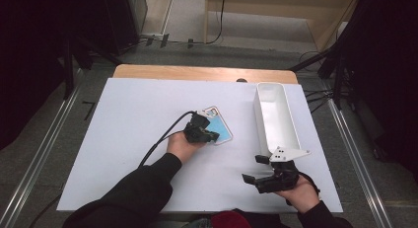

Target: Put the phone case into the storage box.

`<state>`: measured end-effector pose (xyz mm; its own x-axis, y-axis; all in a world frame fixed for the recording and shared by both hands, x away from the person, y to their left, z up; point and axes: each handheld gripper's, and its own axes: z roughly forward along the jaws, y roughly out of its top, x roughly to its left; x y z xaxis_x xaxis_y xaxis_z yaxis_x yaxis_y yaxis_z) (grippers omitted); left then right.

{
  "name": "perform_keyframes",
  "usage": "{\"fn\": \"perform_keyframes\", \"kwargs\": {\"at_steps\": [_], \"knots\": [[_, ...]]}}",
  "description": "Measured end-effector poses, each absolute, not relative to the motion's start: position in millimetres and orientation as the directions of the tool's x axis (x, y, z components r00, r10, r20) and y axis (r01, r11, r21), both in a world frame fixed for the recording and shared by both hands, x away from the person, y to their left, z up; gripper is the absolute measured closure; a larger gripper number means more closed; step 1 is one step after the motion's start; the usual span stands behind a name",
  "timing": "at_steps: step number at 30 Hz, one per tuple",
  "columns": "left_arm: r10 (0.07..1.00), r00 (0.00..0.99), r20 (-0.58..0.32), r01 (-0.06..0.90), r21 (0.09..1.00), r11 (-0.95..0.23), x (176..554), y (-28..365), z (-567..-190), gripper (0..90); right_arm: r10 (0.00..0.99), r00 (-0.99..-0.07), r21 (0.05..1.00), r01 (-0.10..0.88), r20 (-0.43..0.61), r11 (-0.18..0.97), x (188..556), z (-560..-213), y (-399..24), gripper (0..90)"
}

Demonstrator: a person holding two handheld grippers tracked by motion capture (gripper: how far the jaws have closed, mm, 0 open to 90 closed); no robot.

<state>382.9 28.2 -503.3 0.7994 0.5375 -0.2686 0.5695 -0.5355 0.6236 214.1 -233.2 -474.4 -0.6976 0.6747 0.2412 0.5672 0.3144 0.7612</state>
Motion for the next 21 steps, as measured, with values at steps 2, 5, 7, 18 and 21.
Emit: {"fn": "perform_keyframes", "kwargs": {"at_steps": [2,5,7,18,21], "knots": [[0.541,0.797,-0.269,0.574,0.619,-0.536,383,30,-503,88.8,0.674,-0.697,0.758,0.571,0.245,0.315,214,-475,-233,13.3],[0.545,0.794,-0.269,0.577,0.614,-0.538,383,33,-502,88.8,0.674,-0.697,0.758,0.572,0.245,0.315,214,-474,-233,13.2],[0.543,0.797,-0.264,0.574,0.609,-0.547,384,34,-502,88.7,0.675,-0.696,0.758,0.572,0.245,0.314,214,-474,-233,13.2],[0.559,0.785,-0.267,0.591,0.594,-0.546,383,45,-499,88.8,0.677,-0.695,0.76,0.569,0.241,0.314,214,-475,-234,13.2],[0.564,0.782,-0.265,0.594,0.59,-0.547,384,50,-499,88.8,0.676,-0.696,0.759,0.57,0.242,0.315,215,-475,-234,13.2]]}}
